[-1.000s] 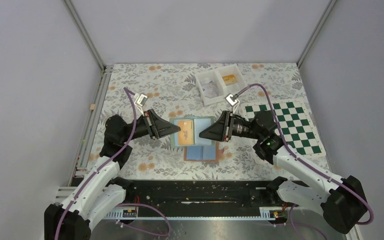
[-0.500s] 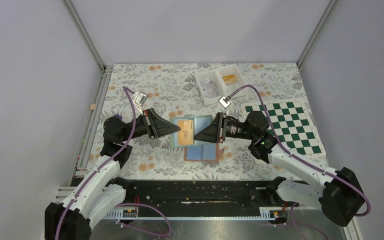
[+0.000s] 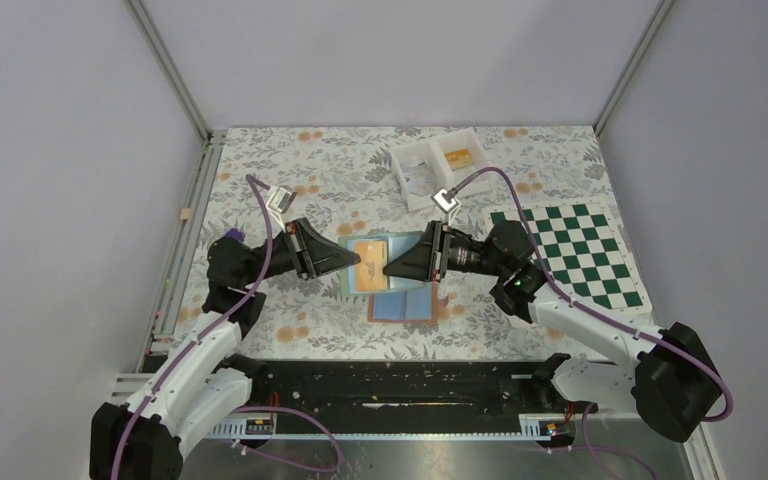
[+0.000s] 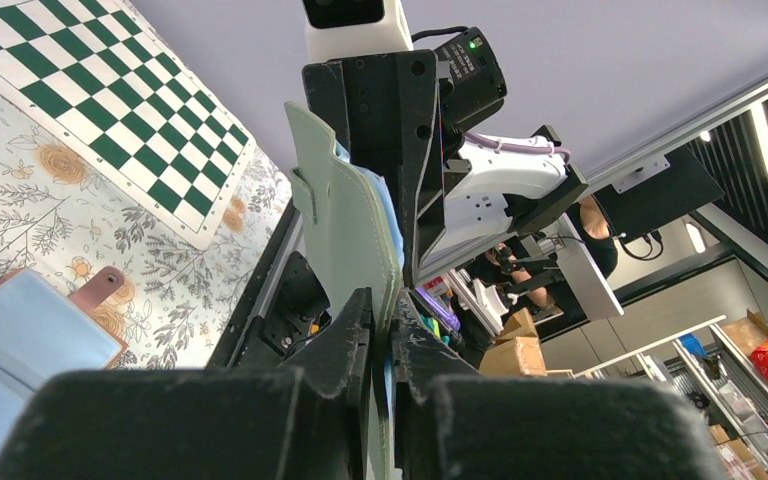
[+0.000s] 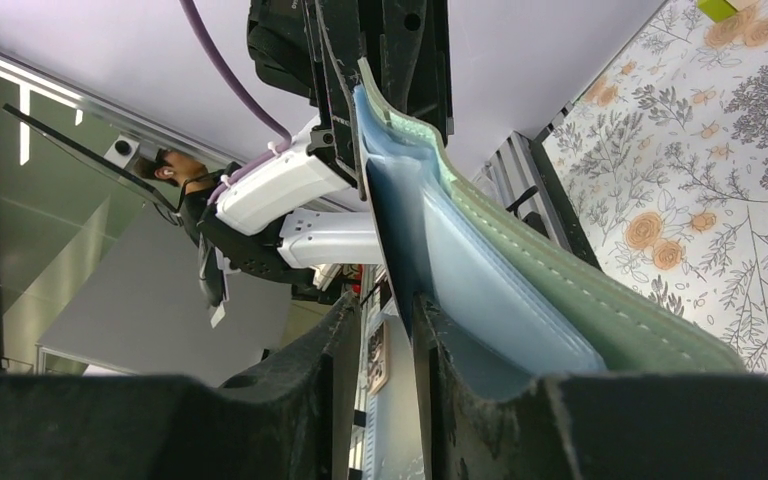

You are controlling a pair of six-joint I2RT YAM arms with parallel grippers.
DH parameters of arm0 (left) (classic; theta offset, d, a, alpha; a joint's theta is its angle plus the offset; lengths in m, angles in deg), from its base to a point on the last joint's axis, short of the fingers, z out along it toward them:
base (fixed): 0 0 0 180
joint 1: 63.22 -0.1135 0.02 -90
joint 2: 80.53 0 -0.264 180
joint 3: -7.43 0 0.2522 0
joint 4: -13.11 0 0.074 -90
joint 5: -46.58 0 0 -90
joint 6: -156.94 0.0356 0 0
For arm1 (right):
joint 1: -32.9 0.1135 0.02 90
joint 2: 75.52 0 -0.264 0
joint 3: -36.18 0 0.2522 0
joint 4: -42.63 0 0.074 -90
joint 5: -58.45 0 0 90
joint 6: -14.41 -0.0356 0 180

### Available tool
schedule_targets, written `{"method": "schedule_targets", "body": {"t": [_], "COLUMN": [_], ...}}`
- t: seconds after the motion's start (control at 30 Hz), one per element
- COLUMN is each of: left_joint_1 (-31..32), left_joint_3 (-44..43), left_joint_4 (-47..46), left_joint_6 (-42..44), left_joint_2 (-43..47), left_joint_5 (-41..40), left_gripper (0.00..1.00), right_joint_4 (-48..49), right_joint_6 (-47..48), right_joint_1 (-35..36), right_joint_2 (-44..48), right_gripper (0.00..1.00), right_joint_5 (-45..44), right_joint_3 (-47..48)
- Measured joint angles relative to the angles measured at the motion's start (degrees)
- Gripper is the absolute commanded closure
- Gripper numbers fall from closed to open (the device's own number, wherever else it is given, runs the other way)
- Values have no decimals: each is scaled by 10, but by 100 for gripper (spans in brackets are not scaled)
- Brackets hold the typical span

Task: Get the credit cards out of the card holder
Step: Remove the credit card from the card holder.

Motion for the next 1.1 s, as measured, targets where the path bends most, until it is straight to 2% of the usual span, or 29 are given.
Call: {"method": "schedule_targets", "body": {"t": [0.07, 0.13, 0.23, 0.3, 0.4, 0.57, 0.73, 0.8, 0.87, 0.9, 1.1], "left_joint_1": [0, 0, 0, 0, -1, -2, -1, 0, 0, 0, 0], "left_joint_3": [2, 3, 3, 3, 3, 3, 3, 3, 3, 3, 3], "left_joint_4": [-2, -2, -4, -5, -6, -7, -1, -1, -2, -2, -12], "left_joint_6": [-1, -2, -5, -8, -12, -13, -11, -12, -13, -16, -28], "left_joint_2": [0, 0, 0, 0, -2, -7, -7, -7, -8, -8, -18], "left_joint_5": [0, 0, 0, 0, 1, 3, 8, 9, 9, 9, 12], "left_gripper": [100, 100, 100, 100, 89, 82, 79, 82, 96, 100, 100], "right_joint_4": [3, 13, 28, 37, 43, 42, 38, 39, 39, 40, 52], "right_joint_6": [-3, -6, -13, -20, -23, -23, -22, -22, -22, -22, -24], "right_joint_1": [0, 1, 2, 2, 2, 2, 2, 2, 3, 3, 2], "right_joint_2": [-2, -5, -11, -16, -17, -14, -2, 2, 2, 2, 3], "right_gripper": [70, 77, 100, 100, 100, 100, 100, 100, 100, 100, 100], "right_joint_5": [0, 0, 0, 0, 0, -11, -26, -30, -31, -31, -41], "right_joint_3": [0, 1, 1, 1, 1, -3, -10, -12, -16, -18, -29]}}
